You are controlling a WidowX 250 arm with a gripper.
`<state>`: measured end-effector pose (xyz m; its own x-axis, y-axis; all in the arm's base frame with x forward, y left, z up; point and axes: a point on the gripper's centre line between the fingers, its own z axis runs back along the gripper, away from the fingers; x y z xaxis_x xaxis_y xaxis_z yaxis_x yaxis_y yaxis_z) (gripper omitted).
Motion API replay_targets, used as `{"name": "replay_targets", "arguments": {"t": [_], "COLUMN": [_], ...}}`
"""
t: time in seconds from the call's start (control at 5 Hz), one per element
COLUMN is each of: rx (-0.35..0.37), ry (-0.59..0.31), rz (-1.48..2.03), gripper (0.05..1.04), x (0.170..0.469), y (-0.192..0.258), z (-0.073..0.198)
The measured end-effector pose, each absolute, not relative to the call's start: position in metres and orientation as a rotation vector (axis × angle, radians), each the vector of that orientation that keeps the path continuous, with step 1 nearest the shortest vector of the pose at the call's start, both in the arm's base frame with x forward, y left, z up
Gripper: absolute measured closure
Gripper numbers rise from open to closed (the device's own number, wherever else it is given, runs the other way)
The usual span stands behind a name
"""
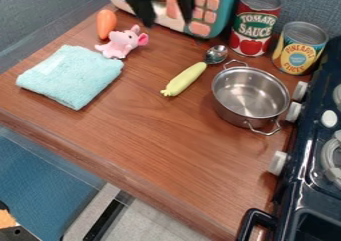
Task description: Move the light blue towel to the right side of the table under the gray pot
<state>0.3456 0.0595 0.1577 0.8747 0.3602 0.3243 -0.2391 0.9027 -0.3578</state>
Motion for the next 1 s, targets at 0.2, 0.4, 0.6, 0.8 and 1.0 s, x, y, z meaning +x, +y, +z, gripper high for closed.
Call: {"name": "replay_targets", "arguments": {"t": [0.2,0.4,0.6,0.8,1.0], "rx": [-0.277,-0.224,-0.185,-0.157,-0.130], "ry": [-0.433,-0.450,-0.428,-0.386,-0.368], "rz": [0.380,0.467,0.553,0.574,0.589], "gripper": [0.084,0.084,0.084,0.084,0.084], "x": [0.325,0.303,0.287,0.276,0.264], "y": [0.085,0.110,0.134,0.146,0.158], "z": [0.170,0.175,0.168,0.155,0.141]}}
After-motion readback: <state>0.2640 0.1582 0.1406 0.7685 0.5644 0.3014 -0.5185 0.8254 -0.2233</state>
